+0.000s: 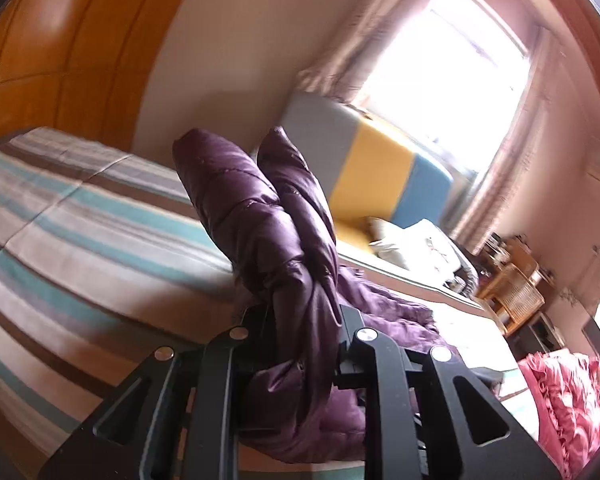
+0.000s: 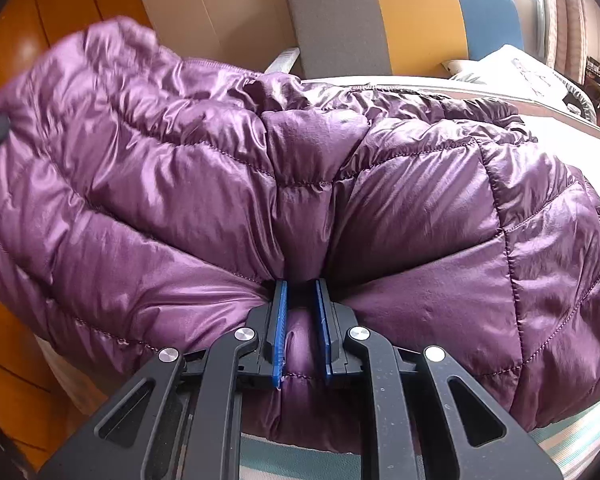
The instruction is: Fold large clothes
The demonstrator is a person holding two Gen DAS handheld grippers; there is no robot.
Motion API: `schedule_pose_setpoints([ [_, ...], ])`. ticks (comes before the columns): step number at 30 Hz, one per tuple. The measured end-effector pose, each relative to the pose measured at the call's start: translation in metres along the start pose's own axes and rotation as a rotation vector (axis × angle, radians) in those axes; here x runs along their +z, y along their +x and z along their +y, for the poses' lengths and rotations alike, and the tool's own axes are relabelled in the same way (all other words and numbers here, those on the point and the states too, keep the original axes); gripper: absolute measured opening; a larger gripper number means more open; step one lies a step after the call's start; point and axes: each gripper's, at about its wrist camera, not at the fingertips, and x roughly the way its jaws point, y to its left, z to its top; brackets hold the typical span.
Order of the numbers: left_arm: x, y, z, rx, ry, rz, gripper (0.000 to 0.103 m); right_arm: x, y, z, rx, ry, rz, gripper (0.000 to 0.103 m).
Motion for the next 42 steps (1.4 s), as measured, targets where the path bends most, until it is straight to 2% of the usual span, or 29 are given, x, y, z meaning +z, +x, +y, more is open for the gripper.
schedule_pose_setpoints([
  [3,-0.003,-0.002,-0.010,-0.002,0.037,-0.004,0.017,0.001,-0.010,-0.007,0.049,0.039,-0.016,0.015],
  [5,-0.003,-0.004,-0.013,0.001,0.043,-0.007,0.017,0.000,-0.026,-0.017,0.077,0.067,-0.073,0.015],
  [8,-0.002,-0.006,-0.017,0.006,0.047,-0.011,0.017,-0.003,-0.054,-0.031,0.034,0.074,-0.159,0.015],
  [10,-0.001,-0.007,-0.020,0.014,0.048,-0.016,0.017,-0.006,-0.069,-0.048,-0.027,0.098,-0.194,0.015],
  [12,-0.001,-0.007,-0.026,0.019,0.053,-0.019,0.017,-0.008,-0.077,-0.065,-0.084,0.109,-0.208,0.015],
  [14,0.001,-0.007,-0.033,0.022,0.054,-0.026,0.017,-0.007,-0.075,-0.083,-0.154,0.115,-0.181,0.015],
  [15,0.002,-0.007,-0.037,0.016,0.056,-0.027,0.017,-0.008,-0.074,-0.092,-0.159,0.134,-0.169,0.015],
  [18,0.005,-0.004,-0.058,-0.003,0.078,-0.032,0.017,-0.016,-0.060,-0.106,-0.103,0.194,-0.119,0.015],
  [22,0.008,0.002,-0.091,-0.017,0.132,-0.035,0.017,-0.023,-0.074,-0.110,-0.044,0.254,-0.187,0.015],
  [25,0.007,0.005,-0.111,-0.023,0.171,-0.036,0.017,-0.021,-0.093,-0.115,-0.087,0.258,-0.270,0.015],
  [28,0.003,0.010,-0.130,-0.028,0.207,-0.032,0.018,-0.023,-0.111,-0.131,-0.152,0.298,-0.316,0.015],
  [33,-0.009,0.022,-0.161,-0.024,0.274,-0.018,0.018,-0.023,-0.118,-0.169,-0.203,0.375,-0.306,0.015],
  [42,-0.049,0.057,-0.220,-0.065,0.418,0.077,0.018,-0.034,-0.120,-0.188,-0.201,0.415,-0.272,0.015],
])
